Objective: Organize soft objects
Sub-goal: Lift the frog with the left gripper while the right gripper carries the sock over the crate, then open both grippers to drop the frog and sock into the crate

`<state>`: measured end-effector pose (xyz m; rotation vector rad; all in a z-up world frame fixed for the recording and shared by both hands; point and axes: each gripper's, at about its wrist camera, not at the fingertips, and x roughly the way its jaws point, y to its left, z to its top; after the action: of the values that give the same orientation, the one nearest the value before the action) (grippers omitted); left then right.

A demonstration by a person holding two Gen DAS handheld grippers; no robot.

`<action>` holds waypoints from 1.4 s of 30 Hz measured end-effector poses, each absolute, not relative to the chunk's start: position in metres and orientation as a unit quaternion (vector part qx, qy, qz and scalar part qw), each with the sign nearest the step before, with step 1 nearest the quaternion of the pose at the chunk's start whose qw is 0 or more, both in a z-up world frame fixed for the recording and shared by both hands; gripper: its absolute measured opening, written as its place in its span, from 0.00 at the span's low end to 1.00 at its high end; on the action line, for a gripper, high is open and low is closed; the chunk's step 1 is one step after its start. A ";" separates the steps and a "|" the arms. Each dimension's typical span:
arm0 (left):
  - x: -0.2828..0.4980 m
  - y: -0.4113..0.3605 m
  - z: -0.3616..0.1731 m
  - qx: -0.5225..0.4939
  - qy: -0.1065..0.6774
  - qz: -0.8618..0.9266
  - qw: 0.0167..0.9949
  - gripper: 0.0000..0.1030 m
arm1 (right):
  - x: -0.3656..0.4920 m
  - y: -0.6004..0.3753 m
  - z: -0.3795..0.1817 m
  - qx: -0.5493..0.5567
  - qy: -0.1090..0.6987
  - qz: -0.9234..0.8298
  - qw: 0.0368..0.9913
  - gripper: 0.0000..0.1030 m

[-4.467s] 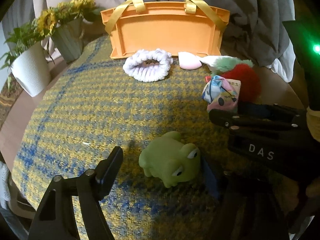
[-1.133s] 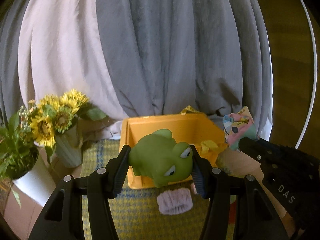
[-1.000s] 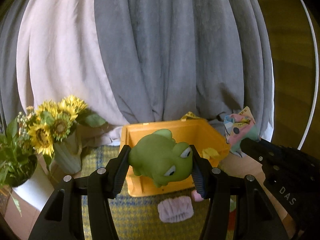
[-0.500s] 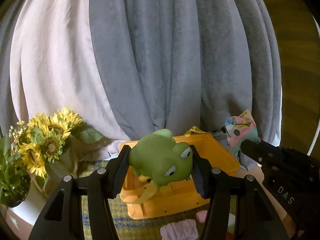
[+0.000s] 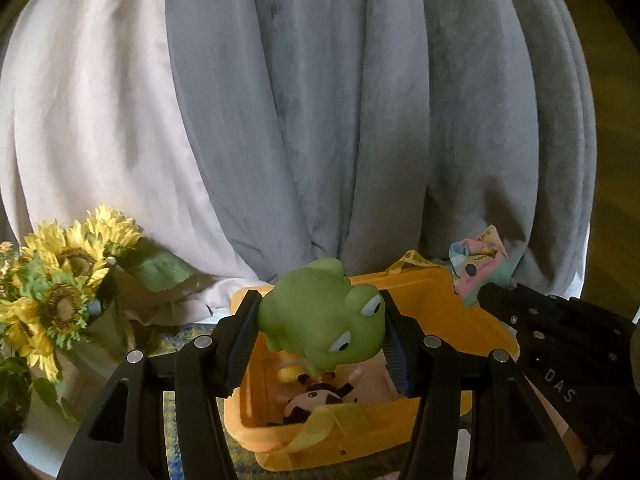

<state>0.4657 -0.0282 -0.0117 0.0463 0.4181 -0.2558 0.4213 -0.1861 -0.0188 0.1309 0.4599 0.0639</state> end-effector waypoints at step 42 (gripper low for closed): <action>0.500 -0.046 -0.039 0.059 0.279 -0.139 0.948 0.87 | 0.456 -0.213 -0.040 0.066 0.278 -0.062 0.956 0.74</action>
<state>0.5004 -0.0460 -0.0390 0.1208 0.5670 -0.2839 0.4563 -0.2126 -0.0403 0.1344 0.5647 -0.1261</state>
